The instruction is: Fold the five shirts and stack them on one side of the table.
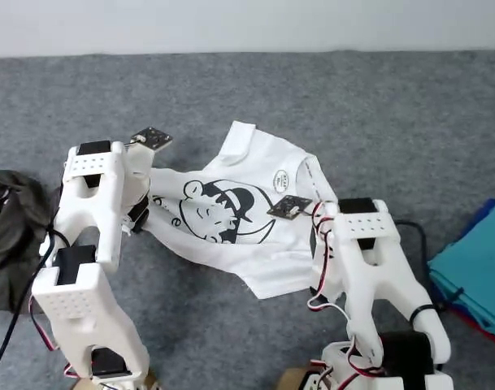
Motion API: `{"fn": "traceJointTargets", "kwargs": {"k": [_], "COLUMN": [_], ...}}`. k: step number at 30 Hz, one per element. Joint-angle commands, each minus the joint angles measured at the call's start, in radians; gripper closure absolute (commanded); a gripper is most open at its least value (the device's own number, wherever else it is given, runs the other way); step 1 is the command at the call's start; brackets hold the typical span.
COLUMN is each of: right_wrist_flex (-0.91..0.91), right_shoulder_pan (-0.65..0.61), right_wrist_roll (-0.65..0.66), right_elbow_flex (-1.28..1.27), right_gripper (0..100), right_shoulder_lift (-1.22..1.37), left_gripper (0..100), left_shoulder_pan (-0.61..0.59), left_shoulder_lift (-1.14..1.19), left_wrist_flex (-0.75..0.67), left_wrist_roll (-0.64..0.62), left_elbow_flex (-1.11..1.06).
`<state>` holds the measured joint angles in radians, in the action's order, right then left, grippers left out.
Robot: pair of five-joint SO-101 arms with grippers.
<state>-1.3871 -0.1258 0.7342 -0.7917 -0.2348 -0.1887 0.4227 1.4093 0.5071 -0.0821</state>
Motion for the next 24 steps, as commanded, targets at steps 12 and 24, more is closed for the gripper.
{"fn": "traceJointTargets", "kwargs": {"k": [12, 24], "right_wrist_flex": [0.105, 0.186], "right_shoulder_pan": [-0.028, -0.101], "right_wrist_roll": [-0.055, -0.112], "right_elbow_flex": [-0.011, 0.061], "right_gripper": [80.5, 83.3], "right_shoulder_lift": [0.150, 0.222], "left_gripper": [100, 100], "left_shoulder_pan": [0.006, 0.003], "left_shoulder_lift": [-0.064, -0.060], "left_wrist_flex": [-0.020, -0.020], "left_wrist_roll": [-0.003, -0.003], "left_elbow_flex": [0.036, 0.035]}}
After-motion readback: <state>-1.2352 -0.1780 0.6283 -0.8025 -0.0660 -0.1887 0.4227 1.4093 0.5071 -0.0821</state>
